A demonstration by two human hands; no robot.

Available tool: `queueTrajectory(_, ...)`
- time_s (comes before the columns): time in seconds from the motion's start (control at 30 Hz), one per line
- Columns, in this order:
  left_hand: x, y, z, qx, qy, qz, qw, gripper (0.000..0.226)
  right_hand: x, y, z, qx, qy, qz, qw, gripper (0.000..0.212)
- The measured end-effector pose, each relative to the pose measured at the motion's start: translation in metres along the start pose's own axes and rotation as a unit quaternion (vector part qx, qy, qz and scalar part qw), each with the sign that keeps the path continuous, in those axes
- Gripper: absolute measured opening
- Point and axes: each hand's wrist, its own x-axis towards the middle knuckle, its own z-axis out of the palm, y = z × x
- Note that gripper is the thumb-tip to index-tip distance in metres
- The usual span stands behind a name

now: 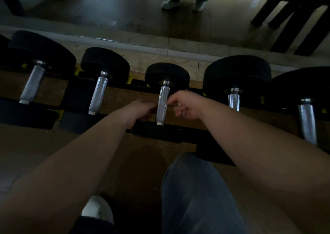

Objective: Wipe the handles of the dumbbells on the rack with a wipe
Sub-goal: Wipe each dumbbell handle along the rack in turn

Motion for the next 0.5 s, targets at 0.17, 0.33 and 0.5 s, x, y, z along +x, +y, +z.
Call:
queueTrajectory(0.17, 0.007, 0.000, 0.000, -0.015, 0.005, 0.047, 0.999, 0.014, -0.001, -0.001, 0.000, -0.015, -0.002, 0.011, 1.000, 0.025)
queueTrajectory(0.33, 0.007, -0.004, -0.008, 0.076, -0.029, 0.043, 0.996, 0.016, 0.005, -0.002, 0.002, -0.090, 0.094, -0.089, 0.988, 0.020)
queueTrajectory(0.5, 0.003, -0.006, -0.019, 0.148, -0.083, 0.048, 0.984, 0.017, 0.006, -0.008, -0.006, -0.100, 0.098, -0.116, 0.983, 0.025)
